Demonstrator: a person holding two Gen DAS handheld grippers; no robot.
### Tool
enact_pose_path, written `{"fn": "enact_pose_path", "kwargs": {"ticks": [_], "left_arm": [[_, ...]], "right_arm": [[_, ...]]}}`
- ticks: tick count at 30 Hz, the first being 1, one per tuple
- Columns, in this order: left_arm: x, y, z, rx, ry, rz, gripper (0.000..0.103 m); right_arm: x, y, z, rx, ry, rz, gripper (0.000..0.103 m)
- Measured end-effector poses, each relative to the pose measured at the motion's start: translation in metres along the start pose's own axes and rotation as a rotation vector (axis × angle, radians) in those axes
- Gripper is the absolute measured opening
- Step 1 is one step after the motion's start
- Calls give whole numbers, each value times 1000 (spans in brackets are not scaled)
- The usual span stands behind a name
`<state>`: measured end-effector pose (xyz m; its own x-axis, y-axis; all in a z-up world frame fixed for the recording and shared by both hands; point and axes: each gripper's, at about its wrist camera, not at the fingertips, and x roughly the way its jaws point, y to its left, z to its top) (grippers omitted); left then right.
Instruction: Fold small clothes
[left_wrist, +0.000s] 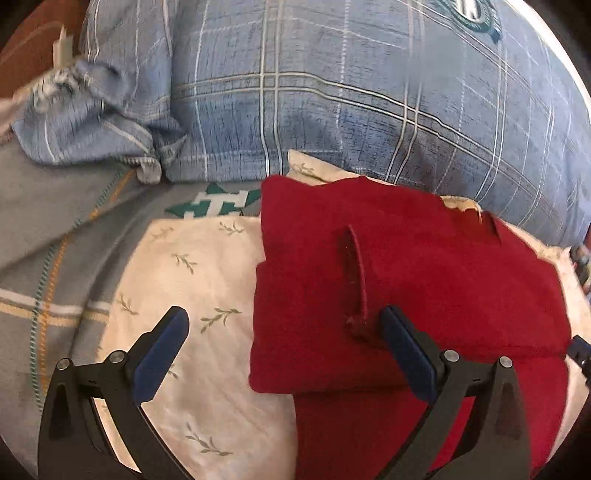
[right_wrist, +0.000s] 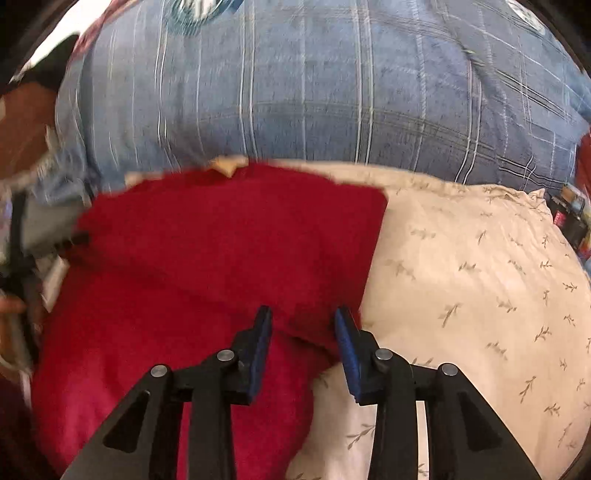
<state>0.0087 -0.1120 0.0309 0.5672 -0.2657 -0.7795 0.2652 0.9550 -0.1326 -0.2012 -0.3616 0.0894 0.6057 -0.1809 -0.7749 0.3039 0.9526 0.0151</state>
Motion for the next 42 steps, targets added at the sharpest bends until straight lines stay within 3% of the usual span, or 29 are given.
{"fn": "enact_pose_path", "kwargs": {"ticks": [4,7,9,12,15,21,24,26,31,33,36,42], "left_arm": [[1,0,-3,8,7,-2,103],[2,-2,-5,16,5,6,103],[3,-2,-4,14,8,2,103],[4,0,-4,7,12,-3,103],[3,-1,-4,11,6,4,103],[3,-2,-4,13,3,8,103],[3,-2,-4,14,0,10,103],[3,-3,-4,17,-2,13,103],[2,-1,-5,17,-5,10,103],[-1,-1,-6,22,-7,11,103],[-7,-2,-9,38,-7,15,103],[-25,0,-16,36,-21,5,103]], "right_arm": [[5,-8,31,57,-68,-36,39],[41,-8,43,76,-23,-29,33],[73,-11,45,68,39,-93,33],[80,-21,51,104,-5,-98,33],[71,-19,51,133,5,-89,37],[29,1,26,67,-48,-51,47],[33,4,11,44,-6,-88,46],[40,0,4,40,7,-117,56],[30,-21,-1,169,27,-63,59],[21,-20,-6,185,11,-60,61],[11,-17,-15,205,-11,-28,73],[7,-13,-12,225,-2,-19,76]]}}
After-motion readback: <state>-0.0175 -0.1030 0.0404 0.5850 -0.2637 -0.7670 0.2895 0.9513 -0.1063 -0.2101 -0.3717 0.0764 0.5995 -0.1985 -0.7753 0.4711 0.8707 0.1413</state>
